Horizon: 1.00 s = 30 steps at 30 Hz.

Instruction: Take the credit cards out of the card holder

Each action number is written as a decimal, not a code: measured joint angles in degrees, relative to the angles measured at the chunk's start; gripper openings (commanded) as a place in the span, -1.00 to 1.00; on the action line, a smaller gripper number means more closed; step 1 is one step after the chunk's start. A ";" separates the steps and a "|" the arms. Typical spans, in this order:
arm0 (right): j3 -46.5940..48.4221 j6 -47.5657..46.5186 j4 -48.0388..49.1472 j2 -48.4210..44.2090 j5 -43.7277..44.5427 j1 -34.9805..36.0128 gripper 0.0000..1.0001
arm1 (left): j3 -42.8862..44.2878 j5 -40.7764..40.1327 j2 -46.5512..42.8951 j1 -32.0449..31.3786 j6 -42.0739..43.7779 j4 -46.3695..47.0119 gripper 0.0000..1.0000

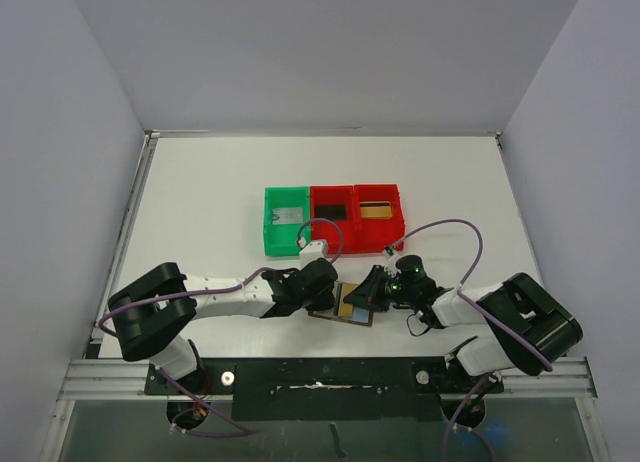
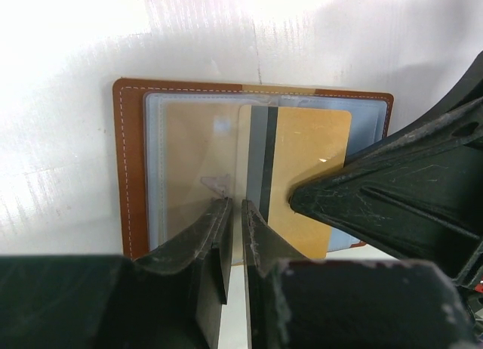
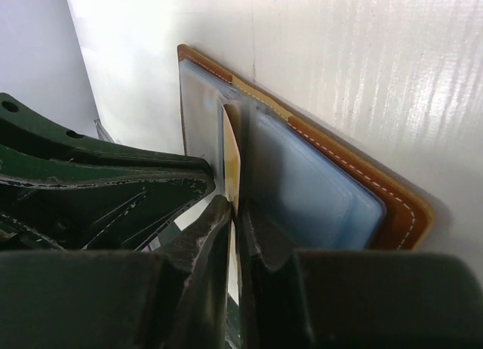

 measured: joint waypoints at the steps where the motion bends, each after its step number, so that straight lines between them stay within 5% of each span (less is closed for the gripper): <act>1: 0.00 -0.04 0.02 -0.09 -0.02 0.00 -0.90 | 0.00 -0.04 0.00 0.00 -0.02 -0.04 -0.80; 17: 0.42 -7.85 -17.57 -17.77 0.04 -6.12 -1.00 | 0.00 -0.68 -0.76 -0.15 -1.16 -1.51 -0.72; 30: 8.55 -19.15 -27.39 -32.02 10.21 -6.10 -1.00 | -1.11 -2.34 -12.92 0.26 0.44 -3.04 -0.26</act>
